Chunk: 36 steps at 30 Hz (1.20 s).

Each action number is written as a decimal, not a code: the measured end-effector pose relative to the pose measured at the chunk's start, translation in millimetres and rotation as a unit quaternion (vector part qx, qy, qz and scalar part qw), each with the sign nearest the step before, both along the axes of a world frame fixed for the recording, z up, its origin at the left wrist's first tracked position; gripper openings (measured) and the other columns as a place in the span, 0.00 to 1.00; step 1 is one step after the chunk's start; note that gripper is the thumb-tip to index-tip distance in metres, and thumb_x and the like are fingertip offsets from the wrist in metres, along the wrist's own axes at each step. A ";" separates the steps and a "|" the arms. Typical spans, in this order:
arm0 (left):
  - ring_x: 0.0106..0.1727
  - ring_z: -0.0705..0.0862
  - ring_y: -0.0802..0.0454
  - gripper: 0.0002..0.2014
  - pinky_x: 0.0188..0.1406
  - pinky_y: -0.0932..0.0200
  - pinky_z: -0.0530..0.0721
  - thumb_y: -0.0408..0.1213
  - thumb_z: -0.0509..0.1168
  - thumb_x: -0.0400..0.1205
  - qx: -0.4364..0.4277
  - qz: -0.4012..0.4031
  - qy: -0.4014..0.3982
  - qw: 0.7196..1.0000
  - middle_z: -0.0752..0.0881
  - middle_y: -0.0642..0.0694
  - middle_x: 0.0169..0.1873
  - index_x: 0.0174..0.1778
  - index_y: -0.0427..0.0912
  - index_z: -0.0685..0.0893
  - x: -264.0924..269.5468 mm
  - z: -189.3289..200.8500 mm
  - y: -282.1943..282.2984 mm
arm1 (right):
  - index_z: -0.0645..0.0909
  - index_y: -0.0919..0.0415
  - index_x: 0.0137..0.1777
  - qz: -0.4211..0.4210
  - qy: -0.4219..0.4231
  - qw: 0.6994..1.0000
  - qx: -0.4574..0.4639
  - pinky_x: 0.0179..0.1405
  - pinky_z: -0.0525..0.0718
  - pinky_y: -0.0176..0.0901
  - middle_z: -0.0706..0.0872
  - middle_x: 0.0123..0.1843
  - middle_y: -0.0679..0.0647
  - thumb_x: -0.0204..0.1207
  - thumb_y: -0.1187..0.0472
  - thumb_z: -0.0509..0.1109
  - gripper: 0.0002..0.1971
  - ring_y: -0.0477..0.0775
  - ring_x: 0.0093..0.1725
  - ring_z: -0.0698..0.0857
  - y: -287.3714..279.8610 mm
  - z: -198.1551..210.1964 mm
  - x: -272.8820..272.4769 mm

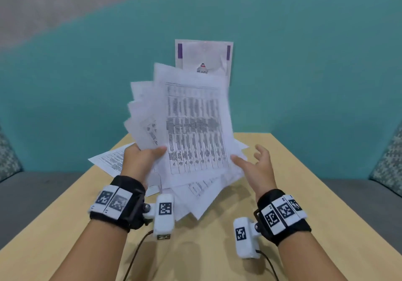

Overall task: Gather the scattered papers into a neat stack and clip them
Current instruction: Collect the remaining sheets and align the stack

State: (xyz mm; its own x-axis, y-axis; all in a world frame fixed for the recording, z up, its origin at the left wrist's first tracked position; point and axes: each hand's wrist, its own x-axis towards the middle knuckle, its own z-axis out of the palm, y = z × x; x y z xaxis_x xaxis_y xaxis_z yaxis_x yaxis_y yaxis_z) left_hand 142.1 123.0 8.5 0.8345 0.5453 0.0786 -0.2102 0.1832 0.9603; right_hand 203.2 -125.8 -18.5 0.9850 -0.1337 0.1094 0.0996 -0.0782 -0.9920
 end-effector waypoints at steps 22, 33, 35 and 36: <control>0.54 0.94 0.43 0.12 0.43 0.58 0.92 0.24 0.74 0.80 -0.114 -0.074 -0.049 0.990 0.93 0.36 0.53 0.59 0.27 0.89 -21.5 32.0 -27.5 | 0.84 0.65 0.70 0.228 0.075 0.899 0.366 0.66 0.84 0.68 0.89 0.65 0.65 0.76 0.67 0.76 0.21 0.68 0.63 0.89 24.0 24.7 -24.8; 0.46 0.93 0.43 0.27 0.40 0.53 0.91 0.64 0.61 0.83 -0.179 -0.172 -0.116 0.962 0.92 0.46 0.55 0.65 0.46 0.88 -40.2 46.7 15.3 | 0.85 0.69 0.65 0.141 0.001 0.965 0.220 0.66 0.84 0.63 0.92 0.60 0.64 0.74 0.72 0.76 0.19 0.65 0.60 0.91 -45.0 31.1 -5.4; 0.51 0.92 0.42 0.22 0.49 0.50 0.89 0.59 0.67 0.82 -0.152 -0.188 -0.088 0.966 0.90 0.45 0.59 0.61 0.45 0.86 -37.8 45.3 23.6 | 0.85 0.70 0.64 0.136 -0.006 0.974 0.181 0.64 0.86 0.62 0.92 0.59 0.65 0.74 0.74 0.75 0.17 0.66 0.59 0.91 -54.9 31.9 -7.2; 0.55 0.91 0.41 0.22 0.55 0.46 0.88 0.56 0.70 0.81 -0.120 -0.190 -0.062 0.973 0.91 0.43 0.60 0.63 0.44 0.87 -37.7 44.0 26.3 | 0.86 0.69 0.62 0.133 -0.010 0.978 0.161 0.60 0.88 0.60 0.93 0.57 0.64 0.74 0.74 0.75 0.16 0.65 0.57 0.92 -58.5 31.3 -7.1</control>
State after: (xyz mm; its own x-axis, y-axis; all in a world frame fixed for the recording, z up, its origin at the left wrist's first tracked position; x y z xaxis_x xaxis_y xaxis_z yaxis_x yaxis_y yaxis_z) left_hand 104.4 149.3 52.5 0.9717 0.2143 0.0996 -0.1944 0.4854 0.8524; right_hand 196.1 -184.3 12.9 0.9878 0.0959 0.1227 0.0929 0.2695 -0.9585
